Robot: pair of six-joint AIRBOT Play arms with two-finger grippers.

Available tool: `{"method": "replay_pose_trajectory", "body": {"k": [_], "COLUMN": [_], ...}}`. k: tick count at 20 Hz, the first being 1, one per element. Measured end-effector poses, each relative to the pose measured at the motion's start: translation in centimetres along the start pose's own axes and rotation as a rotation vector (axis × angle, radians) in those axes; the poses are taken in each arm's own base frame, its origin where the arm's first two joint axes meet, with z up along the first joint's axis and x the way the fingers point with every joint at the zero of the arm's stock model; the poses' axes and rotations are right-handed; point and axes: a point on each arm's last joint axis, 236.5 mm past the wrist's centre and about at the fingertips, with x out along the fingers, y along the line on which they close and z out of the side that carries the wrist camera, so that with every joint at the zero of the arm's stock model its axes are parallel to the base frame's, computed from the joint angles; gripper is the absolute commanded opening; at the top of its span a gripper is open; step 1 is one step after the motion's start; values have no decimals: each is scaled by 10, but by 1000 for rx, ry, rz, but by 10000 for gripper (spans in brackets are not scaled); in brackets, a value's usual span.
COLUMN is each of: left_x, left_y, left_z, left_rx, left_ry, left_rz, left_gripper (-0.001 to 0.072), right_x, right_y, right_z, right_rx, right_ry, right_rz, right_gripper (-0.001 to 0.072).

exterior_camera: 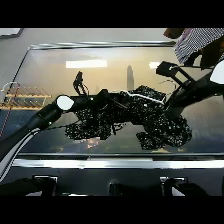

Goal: Fold the clothes and pants, and hang the long-sleeved shirts on hangers.

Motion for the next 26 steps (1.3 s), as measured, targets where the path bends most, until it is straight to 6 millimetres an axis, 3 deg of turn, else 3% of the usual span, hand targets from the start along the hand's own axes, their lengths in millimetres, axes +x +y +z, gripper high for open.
{"method": "replay_pose_trajectory", "body": {"k": [4,12,20,26], "left_x": [-1,-2,-18,-26], "left_y": [6,12,-37,-70], "left_z": [4,12,48,52], "left_rx": [-3,-5,90,146], "left_ry": [-4,-10,-104,-115], "left_rz": [15,28,-42,-87], "left_gripper": [26,26,26,26], "right_x": [-4,-15,11,33], "right_y": [-3,-1,4,-4], "right_z": [-13,-12,7,24], "right_rx": [32,57,74,119], "right_ry": [46,17,-6,-35], "right_rz": [-24,-51,50,79], "right_gripper": [25,24,24,25]}}
